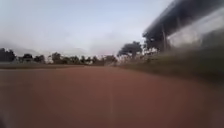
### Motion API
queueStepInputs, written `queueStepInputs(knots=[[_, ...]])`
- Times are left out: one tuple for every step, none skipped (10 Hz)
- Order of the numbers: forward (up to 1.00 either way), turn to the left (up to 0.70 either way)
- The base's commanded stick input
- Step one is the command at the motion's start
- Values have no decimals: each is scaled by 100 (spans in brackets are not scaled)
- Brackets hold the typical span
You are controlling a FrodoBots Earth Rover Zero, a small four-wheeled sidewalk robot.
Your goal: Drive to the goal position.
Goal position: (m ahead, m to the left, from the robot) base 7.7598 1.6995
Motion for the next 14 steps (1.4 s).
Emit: queueStepInputs(knots=[[70, 0], [70, 0], [70, 0], [70, 0], [70, 0], [70, 0], [70, 0], [70, 0], [70, 0], [70, 0], [70, 0], [70, 0], [70, 0], [70, 0]])
